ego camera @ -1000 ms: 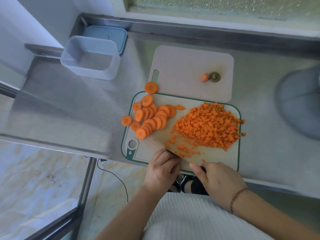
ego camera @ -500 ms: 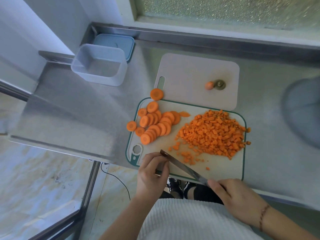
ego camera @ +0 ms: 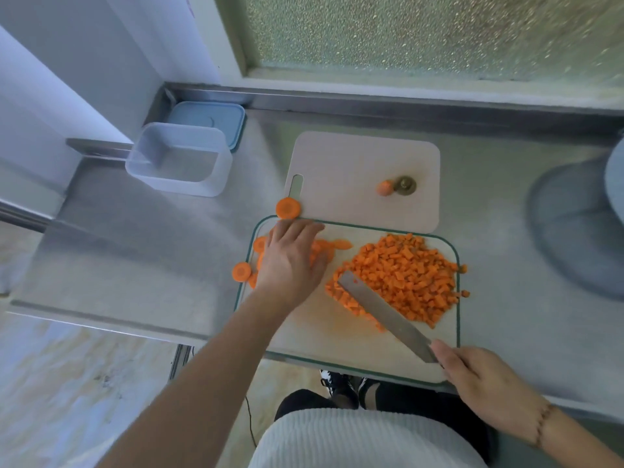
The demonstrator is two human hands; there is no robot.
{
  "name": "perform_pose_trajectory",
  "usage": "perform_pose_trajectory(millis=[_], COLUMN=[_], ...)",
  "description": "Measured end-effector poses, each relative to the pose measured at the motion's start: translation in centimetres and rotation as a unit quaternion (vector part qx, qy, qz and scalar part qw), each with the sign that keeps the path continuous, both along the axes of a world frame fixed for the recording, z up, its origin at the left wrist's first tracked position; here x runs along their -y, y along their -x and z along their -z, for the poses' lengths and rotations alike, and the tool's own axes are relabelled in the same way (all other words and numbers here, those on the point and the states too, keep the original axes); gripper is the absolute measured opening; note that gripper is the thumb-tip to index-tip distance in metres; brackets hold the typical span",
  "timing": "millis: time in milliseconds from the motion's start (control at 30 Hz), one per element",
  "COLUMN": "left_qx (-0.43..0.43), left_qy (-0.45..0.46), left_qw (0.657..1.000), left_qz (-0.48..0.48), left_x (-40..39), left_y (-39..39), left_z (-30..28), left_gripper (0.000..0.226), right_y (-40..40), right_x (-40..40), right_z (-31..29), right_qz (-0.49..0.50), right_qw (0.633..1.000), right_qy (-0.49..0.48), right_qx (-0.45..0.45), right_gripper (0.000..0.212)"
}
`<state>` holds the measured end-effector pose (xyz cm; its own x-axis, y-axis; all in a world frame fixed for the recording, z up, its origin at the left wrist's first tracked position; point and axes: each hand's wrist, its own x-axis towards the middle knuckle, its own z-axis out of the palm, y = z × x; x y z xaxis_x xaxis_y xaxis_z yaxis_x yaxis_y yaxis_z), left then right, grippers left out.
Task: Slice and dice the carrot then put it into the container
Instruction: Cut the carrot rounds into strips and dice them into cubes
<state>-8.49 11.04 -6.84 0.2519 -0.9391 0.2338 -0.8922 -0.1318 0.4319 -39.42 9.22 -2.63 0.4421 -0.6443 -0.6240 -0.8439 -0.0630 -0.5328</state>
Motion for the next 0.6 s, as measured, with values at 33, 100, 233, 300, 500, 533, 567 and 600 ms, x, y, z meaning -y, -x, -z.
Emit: perform_pose_trajectory(millis=[33,100,233,300,500,533,567,600], left_qx=[0.036,0.083,0.102,0.079,0.012,-0.025,-0.064,-0.102], left_qy=[-0.065,-0.147,-0.177,-0.216,-0.188,-0.154,-0.105,-0.055], left_qw=[0.997,0.985,0.977,0.973,0.982,0.988,0.992,0.993], left_qz=[0.01,0.035,0.052,0.025,0.01,0.012,0.015,0.013], left_x=[0.9,1.9,2.6,3.2,3.8,3.5,3.1,2.6], left_y=[-0.4,-0.7,-0.3,0.1,0.8,0.9,1.0,1.1], left_z=[-0.1,-0.2,-0.3,-0.5,-1.9,-2.1,-2.3,-2.5], left_gripper=[0.039,0.042,0.031,0.035,0.018,0.015,0.014,0.013], right_y=[0.3,0.8,1.1,1.0,0.4,0.4,0.3,0.2], right_x=[0.0,0.0,0.0,-0.1,-0.1,-0.1,-0.1,-0.1], right_z=[-0.1,-0.4,-0.7,-0.6,-0.6,-0.6,-0.6,-0.5], right_qz=[0.016,0.042,0.067,0.075,0.086,0.087,0.086,0.086], right_qw=[1.0,0.999,0.997,0.996,0.994,0.994,0.994,0.994], right_qy=[0.0,0.004,0.005,0.011,0.019,0.017,0.018,0.02], right_qx=[0.007,0.017,0.038,0.047,0.061,0.061,0.06,0.058], right_gripper=[0.077,0.083,0.083,0.082,0.082,0.082,0.081,0.081])
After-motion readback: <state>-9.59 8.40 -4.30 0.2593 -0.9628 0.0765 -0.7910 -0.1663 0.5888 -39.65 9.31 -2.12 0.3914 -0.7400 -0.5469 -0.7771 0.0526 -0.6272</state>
